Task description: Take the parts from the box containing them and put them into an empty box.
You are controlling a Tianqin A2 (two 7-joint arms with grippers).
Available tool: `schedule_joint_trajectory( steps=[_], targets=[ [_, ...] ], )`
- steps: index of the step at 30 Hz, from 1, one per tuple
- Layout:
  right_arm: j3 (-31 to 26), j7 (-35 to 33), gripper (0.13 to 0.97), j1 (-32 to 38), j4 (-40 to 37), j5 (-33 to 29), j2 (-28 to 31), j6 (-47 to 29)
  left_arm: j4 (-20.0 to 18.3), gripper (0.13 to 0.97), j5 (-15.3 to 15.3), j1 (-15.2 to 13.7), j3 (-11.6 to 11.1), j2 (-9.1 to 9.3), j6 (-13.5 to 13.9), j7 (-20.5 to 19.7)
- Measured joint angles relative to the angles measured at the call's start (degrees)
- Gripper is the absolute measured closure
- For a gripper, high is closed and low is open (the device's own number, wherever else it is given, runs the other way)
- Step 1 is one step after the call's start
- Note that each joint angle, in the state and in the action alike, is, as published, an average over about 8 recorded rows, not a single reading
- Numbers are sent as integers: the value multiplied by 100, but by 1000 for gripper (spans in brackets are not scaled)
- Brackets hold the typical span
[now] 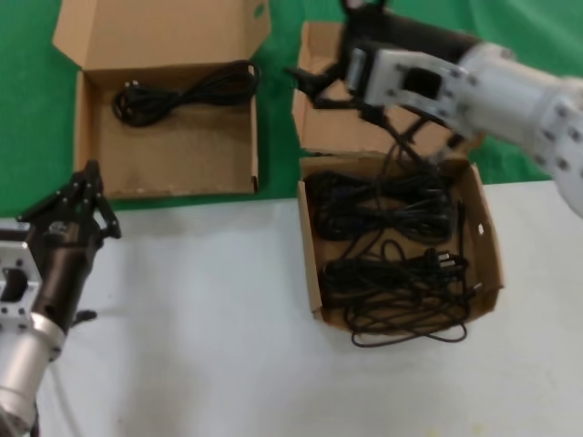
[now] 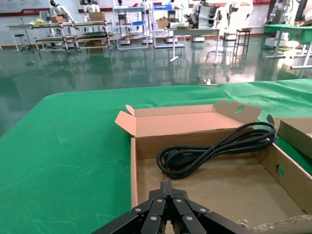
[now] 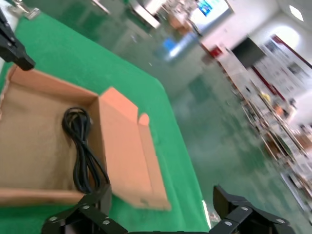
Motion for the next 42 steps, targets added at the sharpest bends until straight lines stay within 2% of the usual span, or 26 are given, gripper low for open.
schedule_joint_trajectory(
  steps=[7, 16, 25, 32, 42],
  targets=[
    [801, 780, 330, -982, 1200, -665, 163, -301, 0, 952, 0, 0, 0, 0, 0, 0],
    [1104, 982, 200, -1357, 1492, -777, 213, -349, 0, 949, 0, 0, 0, 0, 0, 0],
    [1164, 909, 136, -1590, 1411, -385, 195, -64, 5, 932, -12, 5, -3, 0, -11, 9],
    [1236, 811, 133, -1886, 1306, 117, 172, 301, 10, 887, -27, 11, -6, -1, -25, 20],
    [1346, 664, 129, -2333, 1147, 882, 137, 855, 19, 739, -49, 20, -11, -1, -46, 37]
  ],
)
